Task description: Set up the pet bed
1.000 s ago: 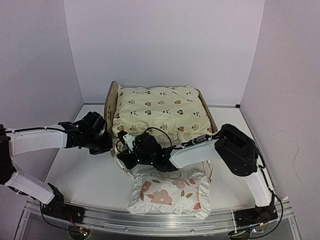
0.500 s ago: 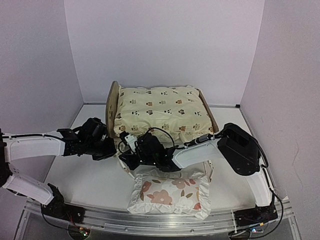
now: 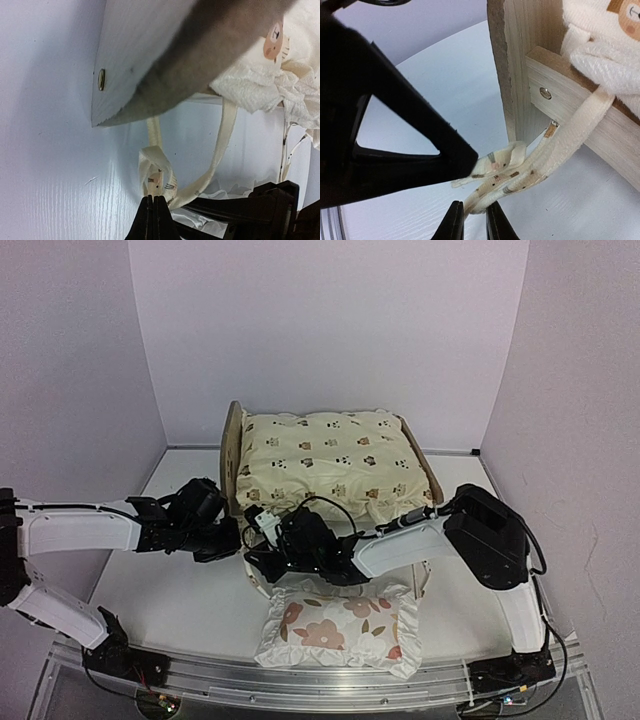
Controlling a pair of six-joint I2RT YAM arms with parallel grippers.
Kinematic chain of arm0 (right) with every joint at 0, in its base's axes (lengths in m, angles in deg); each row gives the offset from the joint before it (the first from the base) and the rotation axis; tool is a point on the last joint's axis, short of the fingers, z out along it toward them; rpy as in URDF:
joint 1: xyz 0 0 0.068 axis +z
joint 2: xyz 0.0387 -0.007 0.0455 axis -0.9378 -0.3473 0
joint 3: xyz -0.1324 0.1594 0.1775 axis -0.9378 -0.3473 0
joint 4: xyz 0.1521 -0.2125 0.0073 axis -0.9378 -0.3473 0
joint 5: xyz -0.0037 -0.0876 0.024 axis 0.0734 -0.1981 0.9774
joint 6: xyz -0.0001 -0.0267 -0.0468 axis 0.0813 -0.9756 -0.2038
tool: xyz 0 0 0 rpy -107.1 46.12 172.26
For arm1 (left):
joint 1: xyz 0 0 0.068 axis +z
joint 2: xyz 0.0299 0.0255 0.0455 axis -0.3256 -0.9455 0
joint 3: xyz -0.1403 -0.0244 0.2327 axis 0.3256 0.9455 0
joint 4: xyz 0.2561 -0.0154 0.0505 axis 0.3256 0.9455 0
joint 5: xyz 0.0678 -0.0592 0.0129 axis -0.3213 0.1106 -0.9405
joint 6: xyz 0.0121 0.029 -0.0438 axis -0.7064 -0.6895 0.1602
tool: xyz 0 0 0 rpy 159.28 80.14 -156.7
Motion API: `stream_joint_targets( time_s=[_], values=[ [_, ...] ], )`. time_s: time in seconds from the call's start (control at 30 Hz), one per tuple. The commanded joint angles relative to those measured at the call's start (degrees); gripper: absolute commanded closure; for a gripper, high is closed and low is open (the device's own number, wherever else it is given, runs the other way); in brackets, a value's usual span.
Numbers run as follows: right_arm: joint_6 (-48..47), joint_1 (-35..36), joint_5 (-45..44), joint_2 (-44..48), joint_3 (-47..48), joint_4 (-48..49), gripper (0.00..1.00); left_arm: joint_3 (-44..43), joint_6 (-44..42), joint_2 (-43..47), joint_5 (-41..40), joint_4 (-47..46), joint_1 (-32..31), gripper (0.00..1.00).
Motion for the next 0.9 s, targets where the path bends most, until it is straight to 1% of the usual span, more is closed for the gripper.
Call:
stream_joint_targets(
  time_s=[0.0,0.1,0.27,0.43,0.6,0.7,0.87],
  values=[
    [-0.98,0.08,-0.34,4.03,-0.25,1.39,0.85,-0.19,0.8,4.42,-3.04,2.09,-1.38,1.0],
    [-1.33,0.06,-0.78,4.26,-0.23,1.43,0.87,-0.34,-1.96,4.3,-5.81,0.07,-3.74,1.0],
    [-1.88,0.07,-1.74,5.05,-1.01,1.42,0.89,-4.78,-3.6,-0.65,-15.22,4.13,-9.2,1.0],
    [-2.36,0.07,-2.64,5.93,-2.21,1.43,0.89,-7.33,-7.94,-3.88,-20.38,5.47,-10.69,1.0],
    [-2.69,0.07,-3.35,6.82,-3.35,1.48,0.89,-7.98,-14.35,-3.79,-21.28,3.34,-11.51,1.0],
    [-2.68,0.08,-3.55,7.36,-3.71,1.49,0.89,-7.51,-17.99,-3.15,-19.82,0.21,-11.53,1.0],
    [-2.15,0.08,-3.66,8.25,-4.49,2.03,0.89,-7.69,-20.2,-4.52,-17.85,-3.77,-11.55,1.0]
  ],
)
